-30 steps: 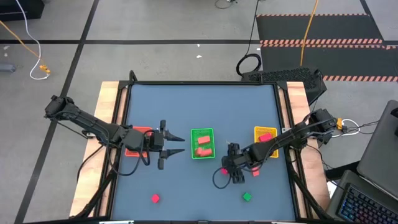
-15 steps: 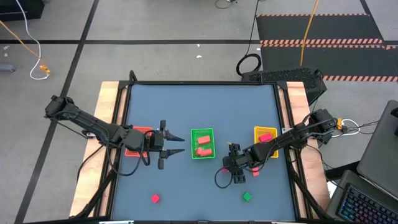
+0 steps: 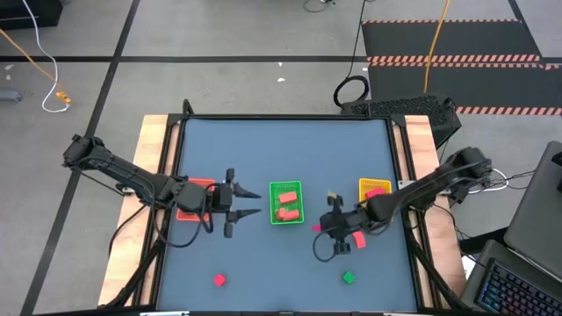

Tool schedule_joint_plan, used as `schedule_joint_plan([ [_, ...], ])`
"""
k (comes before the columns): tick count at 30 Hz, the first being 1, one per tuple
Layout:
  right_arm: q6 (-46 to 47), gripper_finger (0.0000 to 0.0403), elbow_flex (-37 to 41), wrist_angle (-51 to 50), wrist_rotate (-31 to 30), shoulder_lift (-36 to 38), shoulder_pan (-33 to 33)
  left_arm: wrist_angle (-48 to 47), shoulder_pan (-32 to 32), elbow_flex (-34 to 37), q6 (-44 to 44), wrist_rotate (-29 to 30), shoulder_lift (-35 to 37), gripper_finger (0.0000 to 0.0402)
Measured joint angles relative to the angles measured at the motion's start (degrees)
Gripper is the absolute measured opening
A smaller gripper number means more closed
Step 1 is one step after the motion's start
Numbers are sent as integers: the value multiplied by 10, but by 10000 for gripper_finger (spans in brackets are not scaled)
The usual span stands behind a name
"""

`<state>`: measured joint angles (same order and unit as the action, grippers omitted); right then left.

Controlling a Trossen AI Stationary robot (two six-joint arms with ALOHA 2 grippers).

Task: Sort & place blocks by color
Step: Put the red block into the yellow bin

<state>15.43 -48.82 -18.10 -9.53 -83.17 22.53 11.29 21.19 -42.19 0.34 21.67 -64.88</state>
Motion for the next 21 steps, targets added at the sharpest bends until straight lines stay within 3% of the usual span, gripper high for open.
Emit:
schedule_joint_plan([
  [4, 45, 49, -1, -96, -80, 77, 0, 0, -2, 0, 3, 0, 0, 175],
  [7, 141, 49, -1, -205, -155, 132, -2, 0, -2, 0, 4, 0, 0, 175],
  [10, 258, 49, -1, -313, -187, 177, -2, 0, -2, 0, 4, 0, 0, 175],
  [14, 374, 49, -1, -396, -188, 207, 1, 0, -2, 0, 5, 0, 0, 175],
  [21, 462, 49, -1, -433, -141, 211, 9, 0, -2, 0, 9, 0, 0, 175],
])
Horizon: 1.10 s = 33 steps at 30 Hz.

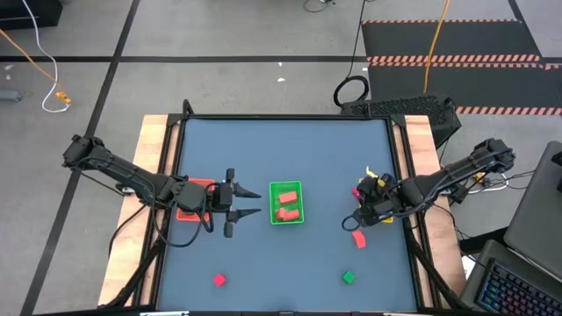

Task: Sort & place blocks by color
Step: Put the red block into the yellow bin, then put the orange block into the green bin

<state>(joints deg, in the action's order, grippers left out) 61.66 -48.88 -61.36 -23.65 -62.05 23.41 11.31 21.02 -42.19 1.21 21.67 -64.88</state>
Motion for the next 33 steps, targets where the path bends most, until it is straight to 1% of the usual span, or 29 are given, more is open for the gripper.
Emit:
schedule_joint_plan([
  [7, 107, 49, 0, -83, 72, 0, 12, -6, 0, 0, 8, 0, 0, 175],
  [13, 145, 49, 0, -96, 76, 0, 33, -12, 1, 0, 12, 0, 0, 175],
  [16, 157, 50, 0, -99, 89, -1, 40, -12, 1, 0, 15, 0, 0, 175],
  [19, 157, 69, 0, -102, 89, -1, 42, -12, 1, 0, 15, 0, 0, 175],
  [23, 157, 113, 0, -102, 89, -1, 42, -12, 1, 0, 16, 0, 0, 175],
  [26, 157, 136, 0, -102, 89, -1, 42, -12, 1, 0, 17, 0, 0, 175],
  [33, 154, 160, 0, -100, 89, -1, 42, -12, 1, 0, 17, 0, 0, 175],
])
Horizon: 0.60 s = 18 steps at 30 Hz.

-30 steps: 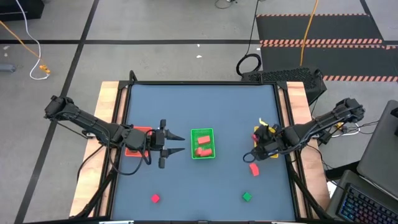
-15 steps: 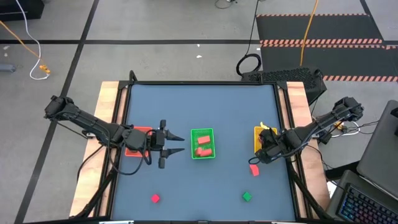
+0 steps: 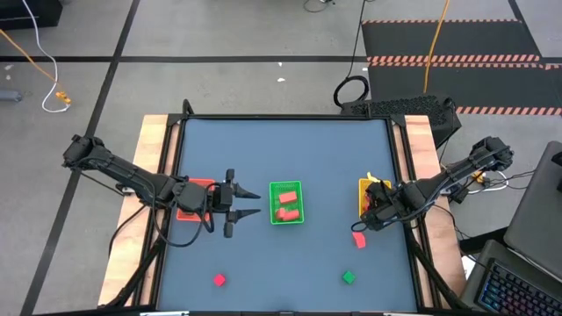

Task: Sort & place blocks by color
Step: Put the orange block into the green bin

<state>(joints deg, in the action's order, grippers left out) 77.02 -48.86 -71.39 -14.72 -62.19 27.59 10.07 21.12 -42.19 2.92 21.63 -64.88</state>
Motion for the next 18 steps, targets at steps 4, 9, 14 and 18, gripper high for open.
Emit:
schedule_joint_plan([
  [4, -19, 164, 0, 18, 0, 0, 0, 0, 0, 0, 0, 0, 0, 175],
  [9, -130, 164, 0, 127, 0, 0, 0, 0, 0, 0, 0, 0, 0, 175],
  [14, -180, 165, 0, 245, 0, -6, 0, 0, 0, 0, 3, 0, 0, 175],
  [18, -174, 165, 0, 260, 0, -35, 5, -10, 0, 0, 5, 4, 0, 175],
])
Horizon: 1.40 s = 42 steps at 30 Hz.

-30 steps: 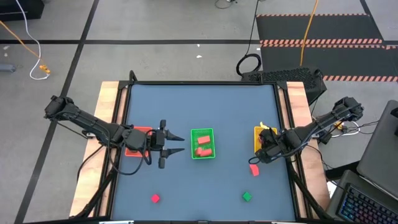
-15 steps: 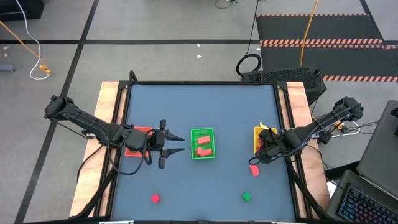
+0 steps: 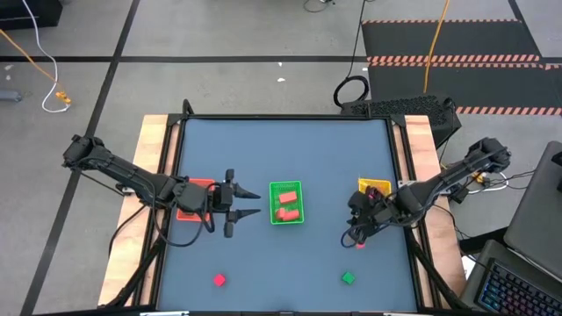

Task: Sort & place blocks by color
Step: Put the orange block into the green bin

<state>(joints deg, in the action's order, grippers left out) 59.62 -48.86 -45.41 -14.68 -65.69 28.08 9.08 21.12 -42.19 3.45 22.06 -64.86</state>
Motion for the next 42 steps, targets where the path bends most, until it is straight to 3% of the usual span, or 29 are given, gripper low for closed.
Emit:
schedule_joint_plan([
  [6, -16, 165, 12, 131, 42, -43, 21, -4, 0, 0, 1, 17, 1, 175],
  [10, -113, 164, 40, 257, 44, -58, 19, -4, 0, 0, 0, 18, 1, 175],
  [14, -120, 164, 64, 339, 44, -62, 19, -4, 0, 0, -2, 18, 1, 175],
  [22, 161, 164, 66, 195, 45, -64, 38, -4, 0, 0, -5, 38, 1, 175],
  [26, 251, 164, 66, 144, 77, -65, 64, -6, 0, 0, -3, 40, 1, 175],
  [42, 385, 165, 66, 66, 120, -65, 148, -7, 0, 0, 1, 40, 1, 175],
])
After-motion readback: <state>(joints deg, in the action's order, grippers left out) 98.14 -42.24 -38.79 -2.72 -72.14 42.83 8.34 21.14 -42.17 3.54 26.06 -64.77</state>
